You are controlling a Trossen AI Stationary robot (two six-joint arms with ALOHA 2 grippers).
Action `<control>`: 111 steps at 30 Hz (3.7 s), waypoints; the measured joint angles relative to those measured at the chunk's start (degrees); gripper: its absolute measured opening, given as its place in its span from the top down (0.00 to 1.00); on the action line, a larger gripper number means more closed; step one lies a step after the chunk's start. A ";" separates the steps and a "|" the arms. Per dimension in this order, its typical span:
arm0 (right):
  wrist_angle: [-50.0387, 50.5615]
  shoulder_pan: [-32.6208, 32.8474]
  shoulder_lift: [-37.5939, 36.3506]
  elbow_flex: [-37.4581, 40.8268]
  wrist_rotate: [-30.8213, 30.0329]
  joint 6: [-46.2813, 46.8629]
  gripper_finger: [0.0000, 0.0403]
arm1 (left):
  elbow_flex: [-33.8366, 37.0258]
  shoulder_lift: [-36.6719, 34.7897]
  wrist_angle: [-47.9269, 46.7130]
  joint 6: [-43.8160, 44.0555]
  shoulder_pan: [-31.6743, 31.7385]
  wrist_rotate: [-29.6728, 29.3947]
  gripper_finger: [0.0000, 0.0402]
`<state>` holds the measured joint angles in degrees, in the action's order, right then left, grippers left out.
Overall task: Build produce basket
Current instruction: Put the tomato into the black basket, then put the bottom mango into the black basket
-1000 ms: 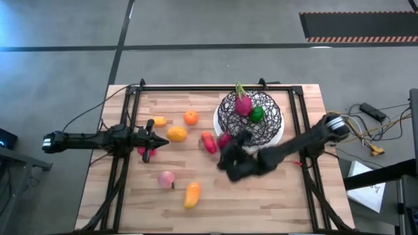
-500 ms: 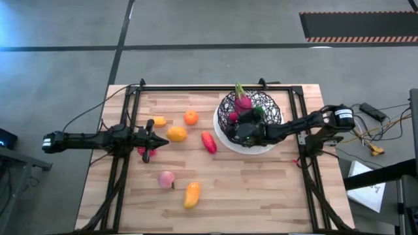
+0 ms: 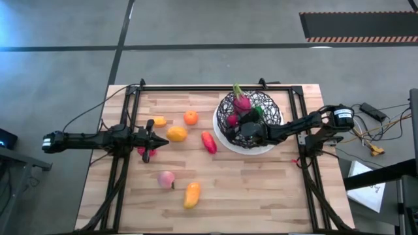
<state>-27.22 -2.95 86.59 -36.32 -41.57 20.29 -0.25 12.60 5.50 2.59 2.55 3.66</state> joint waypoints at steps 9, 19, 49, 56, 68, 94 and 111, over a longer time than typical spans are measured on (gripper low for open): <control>1.61 0.71 -3.33 -0.82 -0.12 -6.37 0.06 | 0.00 0.00 -0.01 0.00 0.00 0.00 1.00; 17.54 9.38 -11.44 -14.56 -6.45 -14.17 0.07 | 0.00 0.02 -0.04 0.00 0.00 0.00 1.00; 76.28 28.41 49.93 -94.87 31.59 -32.94 0.07 | 0.00 0.02 -0.02 0.00 0.00 0.02 1.00; 73.42 26.96 53.75 -95.66 30.80 -40.80 0.07 | 0.00 0.13 0.03 0.00 0.00 0.00 1.00; 73.85 24.76 54.12 -93.57 32.82 -28.54 0.34 | 0.00 0.04 -0.04 0.00 0.00 0.00 1.00; 79.07 16.83 -8.89 -31.12 -2.43 11.60 0.37 | 0.00 0.07 -0.02 0.00 0.00 0.00 1.00; 64.60 3.78 -25.03 -3.82 8.70 25.97 0.29 | 0.00 0.00 -0.01 0.00 0.00 0.01 1.00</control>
<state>37.38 0.82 61.56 -40.14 -32.87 46.27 -0.25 12.60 5.49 2.59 2.55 3.67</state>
